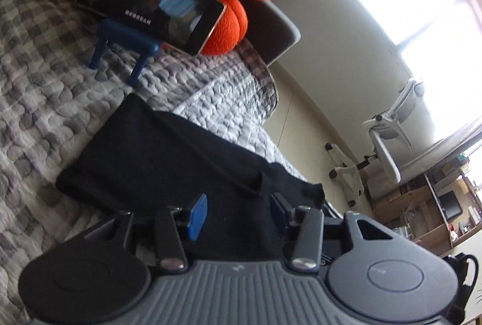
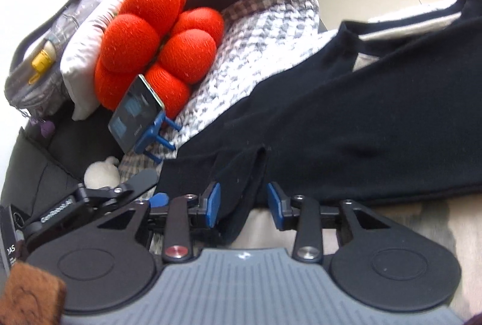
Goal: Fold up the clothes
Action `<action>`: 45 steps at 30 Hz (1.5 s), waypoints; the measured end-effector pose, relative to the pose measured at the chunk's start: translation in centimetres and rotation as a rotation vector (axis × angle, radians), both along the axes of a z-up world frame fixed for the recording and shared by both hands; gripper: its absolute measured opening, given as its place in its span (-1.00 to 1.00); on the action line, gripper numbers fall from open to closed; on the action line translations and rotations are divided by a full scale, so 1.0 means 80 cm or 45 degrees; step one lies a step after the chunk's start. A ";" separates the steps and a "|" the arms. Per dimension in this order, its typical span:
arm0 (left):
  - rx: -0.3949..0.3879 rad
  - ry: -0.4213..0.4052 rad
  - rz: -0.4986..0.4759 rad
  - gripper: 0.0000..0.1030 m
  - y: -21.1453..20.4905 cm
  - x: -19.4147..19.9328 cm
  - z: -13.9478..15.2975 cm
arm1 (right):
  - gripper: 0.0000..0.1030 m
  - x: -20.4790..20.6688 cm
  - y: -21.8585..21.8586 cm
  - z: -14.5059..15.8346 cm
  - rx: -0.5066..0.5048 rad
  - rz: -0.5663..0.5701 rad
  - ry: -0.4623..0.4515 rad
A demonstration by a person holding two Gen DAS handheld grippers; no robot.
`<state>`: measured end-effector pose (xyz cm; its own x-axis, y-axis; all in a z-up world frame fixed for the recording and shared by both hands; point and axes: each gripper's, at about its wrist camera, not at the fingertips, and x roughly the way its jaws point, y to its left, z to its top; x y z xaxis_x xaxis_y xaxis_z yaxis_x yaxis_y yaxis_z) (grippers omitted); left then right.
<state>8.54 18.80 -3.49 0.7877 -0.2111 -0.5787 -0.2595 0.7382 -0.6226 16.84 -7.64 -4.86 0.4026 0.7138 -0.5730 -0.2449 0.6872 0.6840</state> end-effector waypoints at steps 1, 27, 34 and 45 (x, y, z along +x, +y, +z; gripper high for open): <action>0.018 0.013 -0.009 -0.08 -0.004 0.002 -0.002 | -0.24 -0.001 -0.001 -0.001 0.006 -0.002 0.023; -0.013 0.068 -0.016 -0.08 -0.005 0.005 -0.011 | -0.61 -0.017 0.021 0.002 -0.036 -0.026 0.007; -0.025 0.047 -0.029 -0.04 -0.005 0.000 -0.005 | -0.88 -0.023 0.023 0.023 -0.086 -0.018 -0.130; -0.005 0.010 -0.036 0.03 -0.006 -0.007 0.004 | -0.89 -0.025 0.007 0.066 -0.143 -0.054 -0.373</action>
